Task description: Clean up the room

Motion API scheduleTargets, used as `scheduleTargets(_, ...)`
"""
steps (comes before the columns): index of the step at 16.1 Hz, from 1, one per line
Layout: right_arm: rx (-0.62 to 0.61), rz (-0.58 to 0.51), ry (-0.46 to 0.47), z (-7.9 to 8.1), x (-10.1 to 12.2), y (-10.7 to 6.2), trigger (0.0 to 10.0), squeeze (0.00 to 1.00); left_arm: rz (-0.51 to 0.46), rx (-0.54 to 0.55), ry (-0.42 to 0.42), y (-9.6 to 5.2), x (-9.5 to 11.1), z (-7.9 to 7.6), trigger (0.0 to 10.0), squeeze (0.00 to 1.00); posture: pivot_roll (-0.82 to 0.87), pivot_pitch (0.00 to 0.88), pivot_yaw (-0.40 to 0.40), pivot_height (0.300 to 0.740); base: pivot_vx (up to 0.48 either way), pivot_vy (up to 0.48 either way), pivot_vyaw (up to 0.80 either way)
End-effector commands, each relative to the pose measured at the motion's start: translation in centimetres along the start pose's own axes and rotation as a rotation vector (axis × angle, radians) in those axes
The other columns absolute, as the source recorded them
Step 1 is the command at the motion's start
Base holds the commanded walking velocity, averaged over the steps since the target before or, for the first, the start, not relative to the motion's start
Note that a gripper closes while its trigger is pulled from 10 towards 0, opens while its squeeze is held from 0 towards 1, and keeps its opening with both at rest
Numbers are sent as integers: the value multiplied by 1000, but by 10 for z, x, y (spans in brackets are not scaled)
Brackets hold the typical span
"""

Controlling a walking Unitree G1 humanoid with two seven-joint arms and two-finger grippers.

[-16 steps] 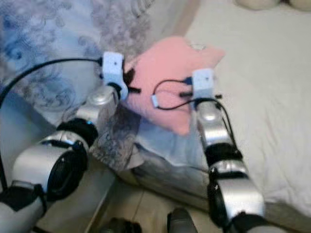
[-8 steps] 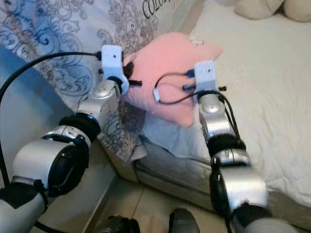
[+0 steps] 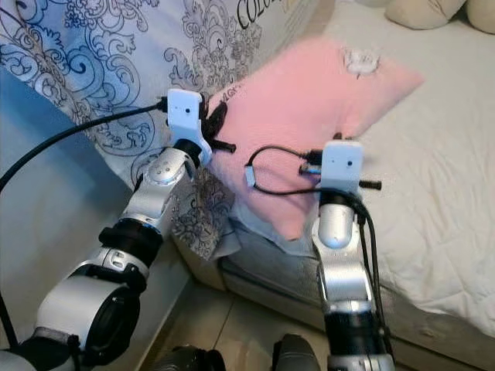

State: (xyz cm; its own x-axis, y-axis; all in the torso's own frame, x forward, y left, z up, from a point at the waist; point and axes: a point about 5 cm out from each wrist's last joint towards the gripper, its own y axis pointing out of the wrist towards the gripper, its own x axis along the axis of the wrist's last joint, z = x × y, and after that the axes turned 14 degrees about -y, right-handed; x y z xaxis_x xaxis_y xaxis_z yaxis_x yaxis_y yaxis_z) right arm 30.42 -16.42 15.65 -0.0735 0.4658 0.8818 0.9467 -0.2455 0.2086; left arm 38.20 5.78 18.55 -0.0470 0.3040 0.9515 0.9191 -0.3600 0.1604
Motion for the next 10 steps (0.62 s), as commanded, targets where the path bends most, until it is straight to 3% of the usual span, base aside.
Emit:
scheduleTargets(1,-28,-40,-8,-7,12,2,10000,0,-32,-9,34,2,9,-2,10000,0,-216,84,111,731,442,0,0)
scheduleTargets(7,18,-23,-39,-8,12,15,10000,0,-29,-8,28,11,18,-8,10000,0,-223,75,117,731,450,0,0)
scheduleTargets(10,138,31,-54,-2,3,38,10000,0,19,94,-83,15,12,-1,10000,0,-222,69,119,731,461,0,0)
